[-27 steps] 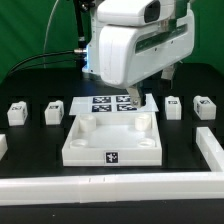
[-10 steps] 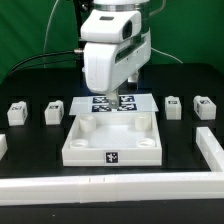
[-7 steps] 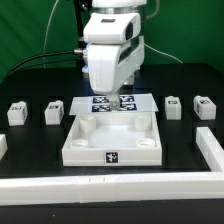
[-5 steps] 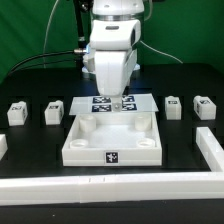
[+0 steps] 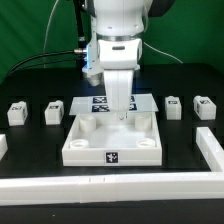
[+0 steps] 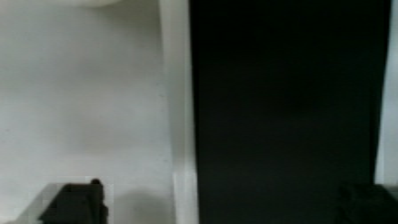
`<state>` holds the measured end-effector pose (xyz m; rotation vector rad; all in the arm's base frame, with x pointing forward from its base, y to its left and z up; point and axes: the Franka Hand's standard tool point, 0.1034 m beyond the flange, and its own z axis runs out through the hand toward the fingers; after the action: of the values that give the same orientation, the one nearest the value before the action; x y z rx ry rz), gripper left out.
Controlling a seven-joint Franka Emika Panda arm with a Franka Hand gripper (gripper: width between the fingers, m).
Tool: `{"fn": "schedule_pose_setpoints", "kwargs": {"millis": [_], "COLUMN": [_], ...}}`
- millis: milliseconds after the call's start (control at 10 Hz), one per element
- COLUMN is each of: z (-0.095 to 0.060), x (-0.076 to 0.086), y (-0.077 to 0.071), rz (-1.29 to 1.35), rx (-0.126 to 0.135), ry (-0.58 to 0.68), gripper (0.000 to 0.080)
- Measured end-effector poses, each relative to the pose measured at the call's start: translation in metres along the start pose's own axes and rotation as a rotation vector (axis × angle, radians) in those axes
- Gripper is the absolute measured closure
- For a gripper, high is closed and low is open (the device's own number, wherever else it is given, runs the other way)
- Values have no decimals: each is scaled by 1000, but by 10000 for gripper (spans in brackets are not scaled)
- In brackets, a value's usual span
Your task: Assemble one leg
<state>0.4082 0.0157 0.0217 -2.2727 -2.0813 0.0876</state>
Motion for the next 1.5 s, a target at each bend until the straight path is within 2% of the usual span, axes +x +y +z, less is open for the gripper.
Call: {"fn": "schedule_pose_setpoints", "kwargs": {"millis": [600,700,800,900,1000,1100,1500], "z": [4,4,4,4,4,4,4], "x": [1,1,1,1,1,1,0], "y": [-2,-2,-2,-2,-2,-2,-1], "rz": [22,23,23,23,24,24,25], "rx": [12,14,14,14,14,14,11], "ry": [-1,-1,-1,-1,-1,-1,-1], "gripper": [150,241,241,425,560,728,741]}}
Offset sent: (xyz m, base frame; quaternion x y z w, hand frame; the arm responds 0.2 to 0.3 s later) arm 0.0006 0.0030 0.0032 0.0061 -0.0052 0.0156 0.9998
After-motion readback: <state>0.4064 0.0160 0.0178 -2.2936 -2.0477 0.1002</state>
